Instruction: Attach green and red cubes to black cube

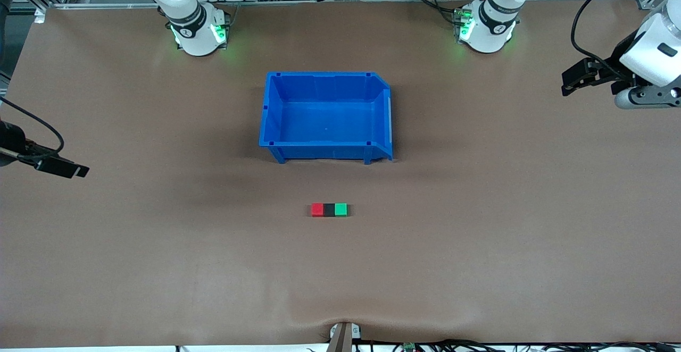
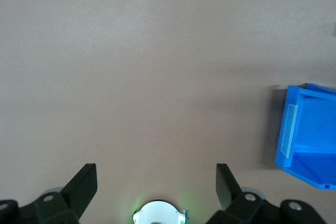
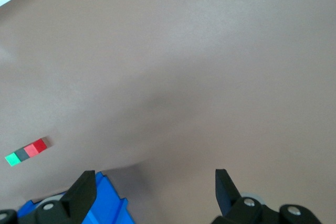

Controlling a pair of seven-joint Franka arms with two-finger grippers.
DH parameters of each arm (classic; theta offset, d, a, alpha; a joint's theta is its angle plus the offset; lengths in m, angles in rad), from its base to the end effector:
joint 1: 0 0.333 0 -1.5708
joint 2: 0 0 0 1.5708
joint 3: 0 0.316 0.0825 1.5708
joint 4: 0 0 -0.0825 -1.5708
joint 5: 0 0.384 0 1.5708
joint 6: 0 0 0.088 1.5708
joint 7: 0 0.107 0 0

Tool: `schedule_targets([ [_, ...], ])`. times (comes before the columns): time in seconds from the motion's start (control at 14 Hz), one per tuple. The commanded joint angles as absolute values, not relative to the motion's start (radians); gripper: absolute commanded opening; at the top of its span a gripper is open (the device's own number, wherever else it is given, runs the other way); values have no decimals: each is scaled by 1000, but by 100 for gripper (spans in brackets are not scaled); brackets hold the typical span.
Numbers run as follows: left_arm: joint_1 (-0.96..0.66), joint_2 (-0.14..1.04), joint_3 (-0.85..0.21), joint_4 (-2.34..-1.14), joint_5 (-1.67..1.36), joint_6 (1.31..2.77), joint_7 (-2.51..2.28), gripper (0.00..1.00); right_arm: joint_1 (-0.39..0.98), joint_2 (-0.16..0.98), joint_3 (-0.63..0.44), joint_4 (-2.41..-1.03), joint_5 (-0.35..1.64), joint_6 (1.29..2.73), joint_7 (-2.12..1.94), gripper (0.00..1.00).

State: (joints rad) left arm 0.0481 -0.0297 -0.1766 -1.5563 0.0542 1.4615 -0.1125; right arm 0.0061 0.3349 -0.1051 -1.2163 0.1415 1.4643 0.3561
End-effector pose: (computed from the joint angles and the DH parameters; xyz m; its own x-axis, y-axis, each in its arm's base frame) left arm 0.5302 -0.0637 0.6381 0.9983 -0.0097 -0.0582 -0.0135 -0.9977 -0.0663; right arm 0.6416 -0.0349 0.5816 0.8996 -0.4209 -0.1164 -0.4302 -0.9000 -0.0706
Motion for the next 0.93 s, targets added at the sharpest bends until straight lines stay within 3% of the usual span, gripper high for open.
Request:
schedule_targets([
  [0.0,55,-69,-179,-1594,71,1465,-110,100,-9,292,-84,-1247,88,1442,302,100],
  [0.86,55,-74,-178,-1592,71,1470,-110,100,-20,207,-84,-1281,77,1405,238,100],
])
